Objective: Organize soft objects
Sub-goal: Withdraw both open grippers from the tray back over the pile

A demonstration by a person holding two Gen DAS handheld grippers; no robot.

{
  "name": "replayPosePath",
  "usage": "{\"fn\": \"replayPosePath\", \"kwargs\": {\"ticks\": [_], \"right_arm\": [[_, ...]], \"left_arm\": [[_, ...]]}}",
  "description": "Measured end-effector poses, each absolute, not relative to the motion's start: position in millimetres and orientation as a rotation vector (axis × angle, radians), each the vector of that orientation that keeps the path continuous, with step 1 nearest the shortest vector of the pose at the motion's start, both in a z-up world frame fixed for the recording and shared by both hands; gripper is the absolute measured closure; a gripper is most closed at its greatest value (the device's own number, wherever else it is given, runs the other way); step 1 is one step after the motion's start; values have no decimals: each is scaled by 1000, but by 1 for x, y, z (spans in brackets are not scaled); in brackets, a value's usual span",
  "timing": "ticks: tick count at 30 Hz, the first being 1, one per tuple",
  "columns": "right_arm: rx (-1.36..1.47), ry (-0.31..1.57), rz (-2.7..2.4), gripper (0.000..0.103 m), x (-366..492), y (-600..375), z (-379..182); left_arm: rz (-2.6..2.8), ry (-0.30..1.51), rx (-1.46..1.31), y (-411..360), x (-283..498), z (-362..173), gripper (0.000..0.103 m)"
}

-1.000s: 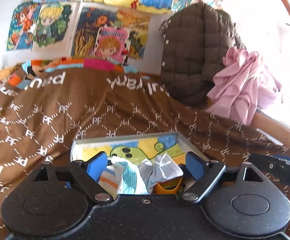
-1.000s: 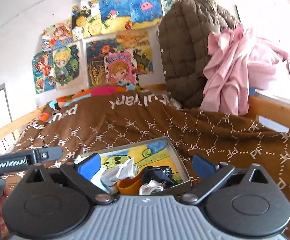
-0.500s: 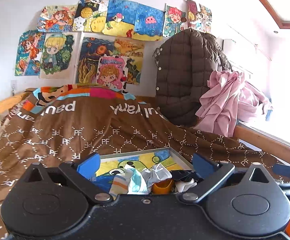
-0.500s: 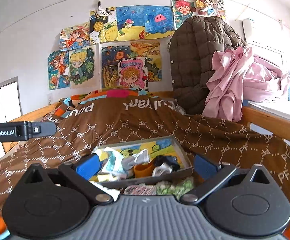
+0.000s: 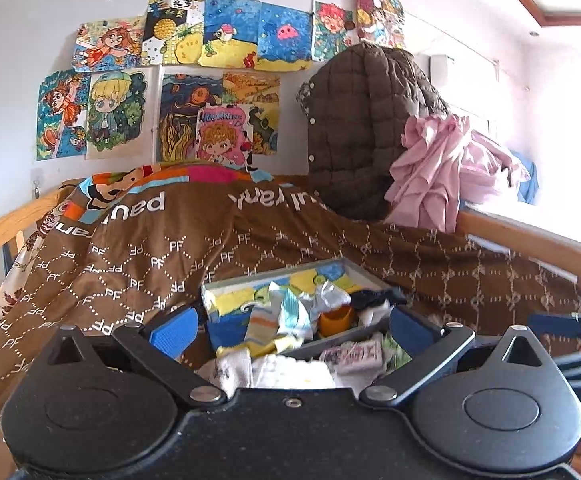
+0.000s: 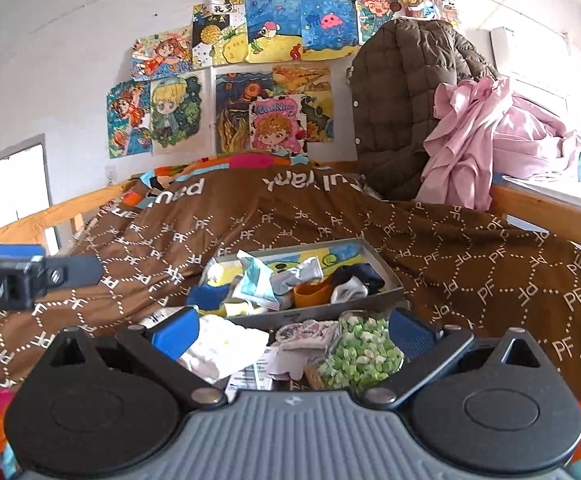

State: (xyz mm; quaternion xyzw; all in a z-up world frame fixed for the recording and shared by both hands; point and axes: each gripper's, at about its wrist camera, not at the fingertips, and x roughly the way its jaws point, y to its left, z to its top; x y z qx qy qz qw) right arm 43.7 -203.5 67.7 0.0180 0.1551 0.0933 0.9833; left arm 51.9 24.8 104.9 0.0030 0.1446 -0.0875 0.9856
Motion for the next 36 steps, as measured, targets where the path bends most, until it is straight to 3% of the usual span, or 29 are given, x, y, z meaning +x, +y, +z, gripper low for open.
{"fn": "replayPosePath", "kwargs": {"ticks": [19,36], "right_arm": [[-17,408,228,0,66,-188,2],[4,473,243,0,79,-182,-12]], "left_arm": [[-183,453,91,42,66,15,1],[-70,534,-19,64,79,-8,1]]}}
